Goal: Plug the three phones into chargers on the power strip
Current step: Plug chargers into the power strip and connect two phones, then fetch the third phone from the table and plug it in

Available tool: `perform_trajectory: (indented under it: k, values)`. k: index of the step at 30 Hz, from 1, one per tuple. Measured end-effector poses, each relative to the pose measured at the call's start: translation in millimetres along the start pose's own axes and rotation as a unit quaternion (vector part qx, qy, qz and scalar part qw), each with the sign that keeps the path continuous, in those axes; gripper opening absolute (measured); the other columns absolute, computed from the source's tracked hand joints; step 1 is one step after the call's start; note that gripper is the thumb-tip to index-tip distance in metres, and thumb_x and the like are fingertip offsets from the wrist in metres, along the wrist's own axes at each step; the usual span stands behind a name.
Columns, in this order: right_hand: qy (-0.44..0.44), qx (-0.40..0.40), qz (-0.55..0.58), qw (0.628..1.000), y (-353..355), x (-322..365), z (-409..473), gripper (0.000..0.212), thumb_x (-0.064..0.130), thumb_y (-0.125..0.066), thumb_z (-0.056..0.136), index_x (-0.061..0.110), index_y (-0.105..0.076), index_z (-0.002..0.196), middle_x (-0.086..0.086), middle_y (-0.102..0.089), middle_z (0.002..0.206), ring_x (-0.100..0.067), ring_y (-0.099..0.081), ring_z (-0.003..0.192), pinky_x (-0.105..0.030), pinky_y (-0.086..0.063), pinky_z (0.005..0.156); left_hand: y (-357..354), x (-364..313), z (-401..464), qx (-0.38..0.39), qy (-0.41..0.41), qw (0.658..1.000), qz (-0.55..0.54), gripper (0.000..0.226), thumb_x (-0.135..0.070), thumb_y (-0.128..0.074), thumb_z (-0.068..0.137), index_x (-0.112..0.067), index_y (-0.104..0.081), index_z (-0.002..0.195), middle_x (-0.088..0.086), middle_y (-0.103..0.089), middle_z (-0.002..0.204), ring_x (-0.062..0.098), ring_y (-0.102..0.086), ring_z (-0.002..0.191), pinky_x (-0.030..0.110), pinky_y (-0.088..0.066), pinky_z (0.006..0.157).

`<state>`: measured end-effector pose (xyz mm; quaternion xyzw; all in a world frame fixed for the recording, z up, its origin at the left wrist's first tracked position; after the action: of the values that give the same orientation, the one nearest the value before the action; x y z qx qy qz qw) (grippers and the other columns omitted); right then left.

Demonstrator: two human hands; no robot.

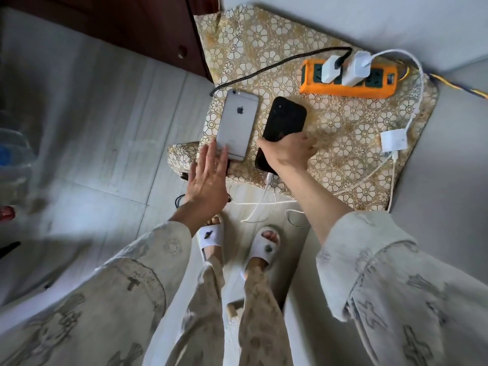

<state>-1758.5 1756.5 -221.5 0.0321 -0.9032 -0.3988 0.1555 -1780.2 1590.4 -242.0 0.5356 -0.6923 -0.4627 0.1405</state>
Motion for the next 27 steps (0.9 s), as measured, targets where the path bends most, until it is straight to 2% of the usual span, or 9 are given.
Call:
perform_trajectory:
  k: [5,10,15,18,20,22,24,27]
  values:
    - [0.006,-0.013,-0.028,1.0,-11.2,5.9,-0.8,0.099,0.05,-0.068,0.073,-0.007,-0.019,0.138,-0.021,-0.022,0.144,-0.036,-0.025,0.131,-0.047,-0.041,0.096,-0.2,1.3,1.7,0.023,0.005,1.0,0.016,0.085,0.003,-0.039,0.082,-0.021,0.011,0.146,0.004,0.018,0.156,0.021,0.015,0.144,0.04,-0.005,0.12]
    - [0.032,-0.023,-0.054,0.998,-16.5,11.2,-3.8,0.088,0.043,-0.064,0.08,-0.007,-0.02,0.138,-0.021,-0.022,0.144,-0.036,-0.027,0.13,-0.044,-0.041,0.097,3.7,3.3,3.3,0.057,-0.004,0.998,0.009,0.086,0.005,-0.039,0.081,-0.021,0.013,0.145,0.004,0.023,0.155,0.021,0.018,0.144,0.038,-0.003,0.12]
    - [0.052,0.019,-0.096,0.994,-12.8,10.1,-3.7,0.087,0.038,-0.063,0.083,-0.008,-0.017,0.14,-0.024,-0.017,0.147,-0.037,-0.023,0.134,-0.04,-0.032,0.106,5.8,5.1,4.5,0.074,-0.009,0.997,0.003,0.086,0.006,-0.037,0.081,-0.021,0.012,0.145,0.004,0.022,0.155,0.022,0.017,0.144,0.038,-0.003,0.12]
    - [0.064,0.069,-0.07,0.993,-9.2,5.4,-5.9,0.084,0.04,-0.059,0.085,-0.003,-0.016,0.143,-0.023,-0.018,0.149,-0.038,-0.023,0.136,-0.042,-0.027,0.112,12.0,5.6,5.6,0.104,-0.017,0.994,-0.015,0.086,0.003,-0.041,0.08,-0.021,0.009,0.146,0.005,0.019,0.156,0.023,0.015,0.144,0.041,-0.007,0.12]
    - [0.078,0.116,-0.04,0.989,-2.9,0.8,-16.5,0.077,0.037,-0.055,0.088,0.004,-0.016,0.145,-0.02,-0.021,0.151,-0.035,-0.025,0.138,-0.042,-0.027,0.114,21.3,6.6,6.5,0.139,-0.021,0.988,-0.063,0.081,-0.001,-0.043,0.084,-0.02,0.004,0.147,0.006,0.016,0.157,0.023,0.013,0.145,0.039,-0.008,0.12]
    - [0.091,0.164,-0.02,0.982,7.4,-4.2,-36.9,0.074,0.033,-0.052,0.091,0.008,-0.012,0.147,-0.013,-0.02,0.154,-0.03,-0.025,0.141,-0.04,-0.024,0.115,37.0,7.3,4.8,0.157,-0.022,0.98,-0.117,0.07,-0.015,-0.045,0.091,-0.016,-0.004,0.148,0.008,0.007,0.158,0.023,0.004,0.146,0.035,-0.007,0.118]
    - [0.111,0.19,-0.021,0.975,21.9,-6.7,-62.9,0.07,0.033,-0.05,0.092,0.008,-0.015,0.147,-0.012,-0.026,0.153,-0.027,-0.029,0.14,-0.039,-0.026,0.115,57.1,6.5,-4.8,0.144,-0.007,0.979,-0.146,0.066,-0.025,-0.045,0.093,-0.012,-0.009,0.147,0.009,-0.005,0.158,0.022,-0.008,0.146,0.032,-0.011,0.117]
    - [0.142,0.211,-0.022,0.967,50.7,4.1,-109.1,0.062,0.034,-0.048,0.093,0.009,-0.023,0.145,-0.011,-0.036,0.148,-0.025,-0.041,0.132,-0.038,-0.035,0.109,95.9,-0.1,-41.0,0.089,0.01,0.981,-0.171,0.06,-0.026,-0.045,0.094,-0.011,-0.018,0.145,0.011,-0.021,0.154,0.027,-0.022,0.142,0.036,-0.02,0.115]
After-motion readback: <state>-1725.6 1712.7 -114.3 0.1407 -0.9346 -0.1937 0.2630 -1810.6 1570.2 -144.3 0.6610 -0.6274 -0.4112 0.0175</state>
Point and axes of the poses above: each hand's wrist, its own z-axis towards the middle knuckle, its own y-axis out of the back of the hand, x = y × z, the point moved 4 cm from there along z, towards the middle knuckle
